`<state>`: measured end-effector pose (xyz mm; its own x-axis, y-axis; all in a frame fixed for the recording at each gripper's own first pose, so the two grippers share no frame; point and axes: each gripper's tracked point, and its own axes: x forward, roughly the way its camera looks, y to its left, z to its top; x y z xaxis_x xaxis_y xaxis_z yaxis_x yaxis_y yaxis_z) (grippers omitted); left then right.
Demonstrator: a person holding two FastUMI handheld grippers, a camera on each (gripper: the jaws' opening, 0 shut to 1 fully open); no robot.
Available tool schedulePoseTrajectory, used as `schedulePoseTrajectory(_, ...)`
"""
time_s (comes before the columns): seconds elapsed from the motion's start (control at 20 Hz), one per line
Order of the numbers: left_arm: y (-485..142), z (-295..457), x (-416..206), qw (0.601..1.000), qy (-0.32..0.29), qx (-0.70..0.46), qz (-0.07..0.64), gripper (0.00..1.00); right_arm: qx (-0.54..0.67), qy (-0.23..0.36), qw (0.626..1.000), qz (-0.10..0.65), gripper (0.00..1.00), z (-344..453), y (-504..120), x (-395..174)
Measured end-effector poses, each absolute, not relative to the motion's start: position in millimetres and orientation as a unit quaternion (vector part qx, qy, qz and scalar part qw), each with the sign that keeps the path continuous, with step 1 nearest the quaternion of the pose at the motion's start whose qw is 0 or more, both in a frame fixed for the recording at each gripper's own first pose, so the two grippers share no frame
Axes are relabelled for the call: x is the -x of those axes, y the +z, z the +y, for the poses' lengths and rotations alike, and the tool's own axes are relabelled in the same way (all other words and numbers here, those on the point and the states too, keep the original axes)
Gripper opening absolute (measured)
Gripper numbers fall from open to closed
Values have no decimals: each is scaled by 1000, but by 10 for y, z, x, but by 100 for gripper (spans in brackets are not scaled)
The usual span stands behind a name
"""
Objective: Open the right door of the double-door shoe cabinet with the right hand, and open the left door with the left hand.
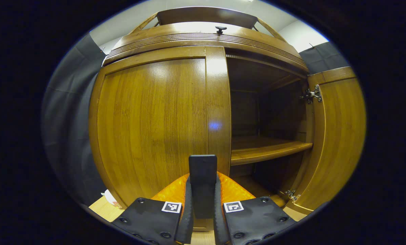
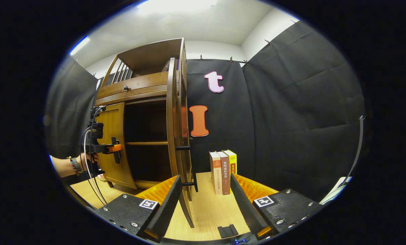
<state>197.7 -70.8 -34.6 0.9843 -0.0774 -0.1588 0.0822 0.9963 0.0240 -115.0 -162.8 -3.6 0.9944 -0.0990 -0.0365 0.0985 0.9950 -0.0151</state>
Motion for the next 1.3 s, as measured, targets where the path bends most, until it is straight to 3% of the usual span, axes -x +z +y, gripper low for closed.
schedulePoseTrajectory(0.5, -167, -365, -1132, 995, -31, -23, 89, 30, 26, -30, 999, 33, 87, -1399, -76, 1006)
schedulePoseTrajectory(0.9, 14, 312, -422, 995, 25, -35, 92, 29, 24, -17, 999, 43, 87, -1294, -115, 866)
schedulePoseTrajectory(0.95, 24, 429, -333, 994, 37, -43, 89, 26, 23, -17, 999, 42, 94, -1281, -111, 842)
schedulePoseTrajectory(1.0, 30, 562, -257, 993, 48, -52, 89, 25, 20, -17, 999, 41, 87, -1271, -100, 834)
schedulePoseTrajectory(1.15, 95, 921, -95, 992, 75, -57, 89, 18, 14, -13, 999, 42, 87, -1221, -99, 819)
schedulePoseTrajectory(1.2, 98, 1033, -82, 992, 77, -55, 89, 16, 16, -12, 999, 44, 94, -1221, -116, 812)
schedulePoseTrajectory(1.25, 108, 1111, -65, 992, 76, -53, 90, 16, 19, -13, 999, 47, 87, -1220, -128, 803)
schedulePoseTrajectory(1.3, 128, 1177, -50, 992, 76, -54, 87, 14, 22, -14, 998, 49, 87, -1210, -124, 799)
